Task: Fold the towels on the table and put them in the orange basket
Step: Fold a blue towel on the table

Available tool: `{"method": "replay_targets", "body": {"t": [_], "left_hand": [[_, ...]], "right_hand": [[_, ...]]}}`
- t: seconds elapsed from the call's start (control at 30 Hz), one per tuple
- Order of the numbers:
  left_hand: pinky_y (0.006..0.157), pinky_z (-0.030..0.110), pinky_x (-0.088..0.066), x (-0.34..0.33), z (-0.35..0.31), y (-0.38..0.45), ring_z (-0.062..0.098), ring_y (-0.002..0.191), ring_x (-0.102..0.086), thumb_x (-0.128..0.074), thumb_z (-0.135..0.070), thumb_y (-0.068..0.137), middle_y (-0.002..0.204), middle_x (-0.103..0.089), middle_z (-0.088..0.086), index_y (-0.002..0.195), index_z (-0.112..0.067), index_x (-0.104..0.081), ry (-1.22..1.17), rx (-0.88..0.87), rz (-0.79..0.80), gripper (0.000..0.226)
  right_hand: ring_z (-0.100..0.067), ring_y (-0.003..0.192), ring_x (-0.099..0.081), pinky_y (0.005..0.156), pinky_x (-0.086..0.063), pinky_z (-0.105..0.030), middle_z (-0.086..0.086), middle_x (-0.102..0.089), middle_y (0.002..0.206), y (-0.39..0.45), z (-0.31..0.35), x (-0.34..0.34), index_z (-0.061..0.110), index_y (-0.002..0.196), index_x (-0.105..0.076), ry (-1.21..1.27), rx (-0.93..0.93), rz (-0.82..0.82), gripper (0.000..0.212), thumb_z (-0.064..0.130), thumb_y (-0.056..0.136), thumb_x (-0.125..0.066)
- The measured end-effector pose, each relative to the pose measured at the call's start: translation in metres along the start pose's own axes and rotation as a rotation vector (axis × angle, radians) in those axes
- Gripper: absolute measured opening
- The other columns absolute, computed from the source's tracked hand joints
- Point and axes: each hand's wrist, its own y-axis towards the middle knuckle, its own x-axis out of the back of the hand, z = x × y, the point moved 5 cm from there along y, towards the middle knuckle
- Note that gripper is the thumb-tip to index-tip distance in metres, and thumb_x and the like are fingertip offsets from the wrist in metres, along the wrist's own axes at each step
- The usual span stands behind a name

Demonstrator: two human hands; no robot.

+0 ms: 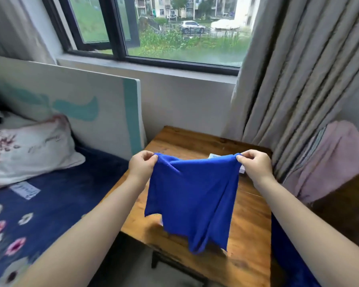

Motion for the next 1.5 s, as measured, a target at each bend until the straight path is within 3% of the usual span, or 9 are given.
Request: {"method": "replay_targets", "body": {"t": [0.13,0.3,0.6,0.73,0.83,1.1,1.27,1.37,1.5], "left_hand": [[0.053,0.025,-0.028,0.022,0.052,0.04,0.02,0.059,-0.036,-0.047,0.0,0.082,0.06,-0.041,0.006,0.059,-0.011,-0.044,0.088,0.313,-0.023,0.025],[0.048,0.023,-0.03,0.015,0.078,0.096,0.016,0.052,-0.032,-0.053,-0.001,0.083,0.061,-0.038,0.005,0.065,-0.009,-0.045,0.206,0.609,0.077,0.02],[0.044,0.019,-0.03,-0.004,0.0,0.228,0.012,0.054,-0.032,-0.034,-0.006,0.092,0.065,-0.043,-0.004,0.063,-0.02,-0.046,-0.148,0.284,-0.225,0.034],[0.054,0.019,-0.032,0.011,-0.021,0.259,0.007,0.057,-0.033,-0.034,-0.012,0.095,0.068,-0.04,-0.008,0.086,-0.014,-0.046,-0.363,0.229,-0.415,0.015],[0.055,0.015,-0.032,0.032,-0.024,0.277,0.004,0.06,-0.036,-0.035,-0.009,0.094,0.069,-0.041,-0.009,0.08,-0.015,-0.047,-0.401,0.201,-0.448,0.019],[0.049,0.028,-0.023,0.048,0.041,0.282,0.022,0.054,-0.029,-0.04,-0.011,0.088,0.059,-0.034,0.004,0.056,-0.011,-0.036,0.031,0.309,-0.107,0.032],[0.047,0.027,-0.023,0.038,0.106,0.254,0.025,0.069,-0.037,-0.048,-0.013,0.087,0.056,-0.033,0.006,0.051,-0.01,-0.031,0.662,0.226,0.352,0.04],[0.054,0.03,-0.035,0.04,0.15,0.234,0.031,0.077,-0.05,-0.051,-0.015,0.087,0.068,-0.052,0.012,0.053,-0.012,-0.035,0.814,0.234,0.494,0.037],[0.045,0.027,-0.022,0.051,0.205,0.212,0.019,0.056,-0.036,-0.048,-0.014,0.088,0.058,-0.036,0.002,0.054,-0.013,-0.032,0.891,0.268,0.609,0.037]], "right_hand": [[-0.019,0.075,-0.051,0.065,-0.039,-0.026,0.0,-0.055,0.064,0.022,0.0,-0.06,0.01,0.066,-0.061,0.023,-0.077,0.09,0.013,0.005,0.078,-0.059],[-0.018,0.072,-0.049,0.055,-0.035,-0.025,0.0,-0.056,0.062,0.074,-0.007,-0.126,0.009,0.063,-0.064,-0.045,-0.146,0.167,0.017,0.005,0.077,-0.057],[-0.018,0.077,-0.052,0.069,-0.037,-0.025,-0.002,-0.061,0.076,0.196,0.034,-0.153,0.011,0.077,-0.066,0.114,-0.135,-0.089,0.012,0.009,0.081,-0.055],[-0.009,0.06,-0.047,0.049,-0.04,-0.006,0.004,-0.054,0.064,0.232,0.062,-0.144,0.015,0.076,-0.06,0.408,-0.15,-0.264,0.014,0.004,0.083,-0.055],[-0.002,0.056,-0.042,0.038,-0.032,0.002,0.009,-0.048,0.062,0.242,0.078,-0.131,0.014,0.081,-0.058,0.542,-0.175,-0.374,0.012,0.003,0.083,-0.054],[-0.012,0.054,-0.039,0.038,-0.032,-0.007,0.001,-0.045,0.056,0.165,0.042,-0.16,0.018,0.055,-0.048,0.191,-0.205,-0.176,0.031,0.002,0.081,-0.051],[-0.022,0.073,-0.046,0.062,-0.03,-0.026,-0.012,-0.052,0.069,0.067,-0.032,-0.211,0.011,0.057,-0.047,-0.144,-0.447,-0.026,0.025,-0.001,0.077,-0.054],[-0.027,0.082,-0.052,0.067,-0.033,-0.028,-0.011,-0.054,0.081,0.01,-0.073,-0.234,0.013,0.06,-0.044,-0.261,-0.605,0.025,0.024,-0.001,0.077,-0.053],[-0.033,0.106,-0.053,0.088,-0.04,-0.036,-0.014,-0.059,0.101,-0.05,-0.113,-0.257,0.013,0.076,-0.048,-0.405,-0.792,0.134,0.011,0.002,0.078,-0.05]]}}
